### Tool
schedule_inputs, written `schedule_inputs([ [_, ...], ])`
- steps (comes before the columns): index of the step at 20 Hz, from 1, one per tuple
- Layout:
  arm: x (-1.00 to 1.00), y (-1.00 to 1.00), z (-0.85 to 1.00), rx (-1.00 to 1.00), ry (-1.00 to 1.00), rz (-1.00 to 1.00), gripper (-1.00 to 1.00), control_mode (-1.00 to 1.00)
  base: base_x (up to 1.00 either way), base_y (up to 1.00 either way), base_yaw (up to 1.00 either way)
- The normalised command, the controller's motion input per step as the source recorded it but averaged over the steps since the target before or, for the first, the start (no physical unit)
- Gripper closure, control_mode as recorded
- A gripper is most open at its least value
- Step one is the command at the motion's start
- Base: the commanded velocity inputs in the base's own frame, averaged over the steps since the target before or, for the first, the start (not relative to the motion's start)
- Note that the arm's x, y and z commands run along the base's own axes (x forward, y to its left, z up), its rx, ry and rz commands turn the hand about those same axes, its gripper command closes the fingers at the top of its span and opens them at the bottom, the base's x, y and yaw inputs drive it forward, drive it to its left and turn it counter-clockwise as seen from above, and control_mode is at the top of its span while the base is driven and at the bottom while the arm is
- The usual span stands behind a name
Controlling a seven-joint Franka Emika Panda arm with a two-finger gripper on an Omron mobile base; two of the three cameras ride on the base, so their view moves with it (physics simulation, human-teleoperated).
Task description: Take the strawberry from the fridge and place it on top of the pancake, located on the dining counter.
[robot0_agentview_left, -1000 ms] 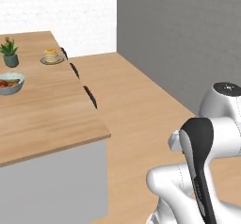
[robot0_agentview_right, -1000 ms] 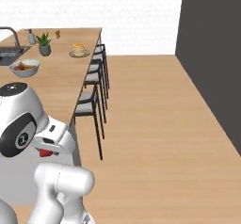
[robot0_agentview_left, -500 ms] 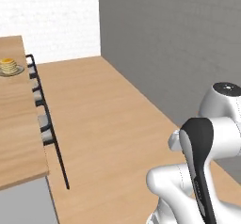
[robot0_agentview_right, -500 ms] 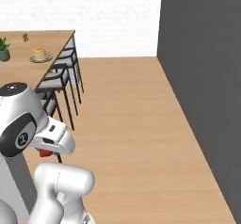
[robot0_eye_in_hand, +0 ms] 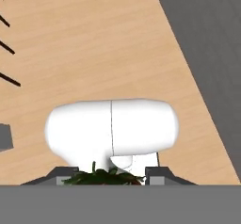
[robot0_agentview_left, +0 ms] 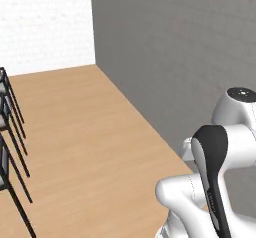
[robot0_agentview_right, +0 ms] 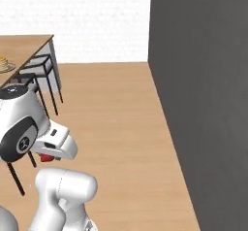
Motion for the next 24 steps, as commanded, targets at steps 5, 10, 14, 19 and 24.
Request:
schedule_inputs([
  [5, 0.00, 0.00, 0.00, 0.00, 0.00, 0.00, 1.00, 1.00, 1.00, -0.47, 0.06],
  [10, 0.00, 0.00, 0.00, 0.00, 0.00, 0.00, 1.00, 1.00, 1.00, -0.19, 0.08],
  [14, 0.00, 0.00, 0.00, 0.00, 0.00, 0.00, 1.00, 1.00, 1.00, 0.00, 0.12],
  [19, 0.00, 0.00, 0.00, 0.00, 0.00, 0.00, 1.00, 1.00, 1.00, 0.02, 0.23],
  [24, 0.00, 0.00, 0.00, 0.00, 0.00, 0.00, 1.00, 1.00, 1.00, 0.01, 0.29],
])
